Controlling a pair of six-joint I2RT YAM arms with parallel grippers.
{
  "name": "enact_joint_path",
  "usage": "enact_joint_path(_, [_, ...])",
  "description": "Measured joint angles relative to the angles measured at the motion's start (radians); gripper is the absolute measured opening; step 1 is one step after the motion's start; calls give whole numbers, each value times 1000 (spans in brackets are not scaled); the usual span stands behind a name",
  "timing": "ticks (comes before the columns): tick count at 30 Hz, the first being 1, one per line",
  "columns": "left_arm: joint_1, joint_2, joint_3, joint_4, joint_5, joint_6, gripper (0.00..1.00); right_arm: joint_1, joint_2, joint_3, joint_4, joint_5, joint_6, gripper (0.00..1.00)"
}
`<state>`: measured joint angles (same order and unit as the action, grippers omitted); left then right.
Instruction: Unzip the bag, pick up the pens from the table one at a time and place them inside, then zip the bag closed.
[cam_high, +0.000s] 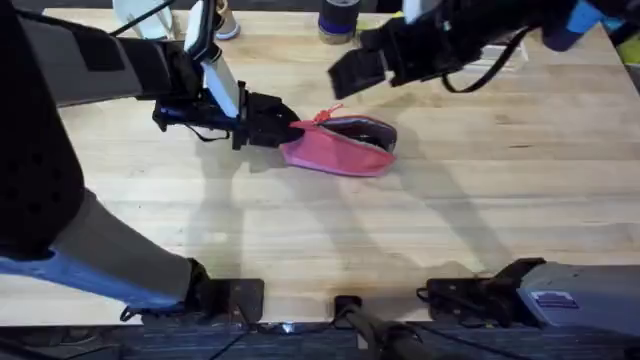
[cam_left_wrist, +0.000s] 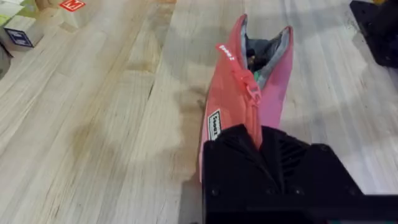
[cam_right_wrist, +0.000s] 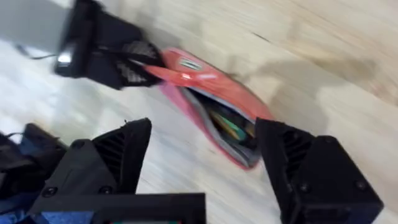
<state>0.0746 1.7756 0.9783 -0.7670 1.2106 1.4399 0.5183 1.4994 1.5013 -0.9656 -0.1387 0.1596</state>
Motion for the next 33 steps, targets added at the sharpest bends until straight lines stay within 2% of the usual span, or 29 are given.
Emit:
enact_joint_path(6, [0,0,0,0,0,0,43,53,0,0,55,-48,0,995])
enact_joint_path(14, [0,0,0,0,0,0,43,56,0,0,70,-61,0,995])
enact_joint_path(23, [0,0,0,0,0,0,42,56,0,0,114,-65,74,996])
enact_joint_path(26, [0,0,0,0,0,0,43,56,0,0,126,-64,143,996])
enact_joint_path(33, [0,0,0,0,0,0,43,56,0,0,135,-28,434,995])
